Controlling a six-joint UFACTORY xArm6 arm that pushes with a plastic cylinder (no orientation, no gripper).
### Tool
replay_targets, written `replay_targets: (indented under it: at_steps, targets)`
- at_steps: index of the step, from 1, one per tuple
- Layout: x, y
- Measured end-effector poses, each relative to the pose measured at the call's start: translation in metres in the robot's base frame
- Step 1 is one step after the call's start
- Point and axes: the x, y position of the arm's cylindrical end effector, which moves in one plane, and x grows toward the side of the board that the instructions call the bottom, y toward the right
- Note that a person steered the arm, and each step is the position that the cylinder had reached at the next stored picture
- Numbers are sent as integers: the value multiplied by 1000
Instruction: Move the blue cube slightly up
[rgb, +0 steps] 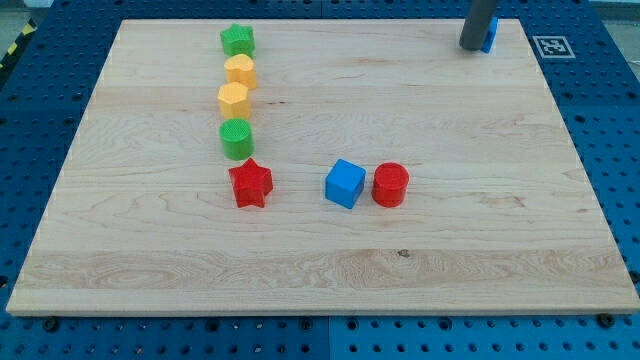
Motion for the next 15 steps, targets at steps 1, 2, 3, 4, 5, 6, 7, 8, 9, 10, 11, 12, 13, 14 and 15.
replay_targets:
  at_steps: [1,2,3,4,5,6,7,8,9,10,11,12,13,14,15]
  targets:
    - [7,-17]
    - [29,-50]
    - [63,-78]
    - [110,-102]
    - [159,-130]
    - [186,-177]
    - [186,-240]
    - [205,-242]
    - [250,-242]
    - [267,-227]
    - [267,-194]
    - [267,-179]
    - [257,-176]
    - [246,-176]
    - [226,-176]
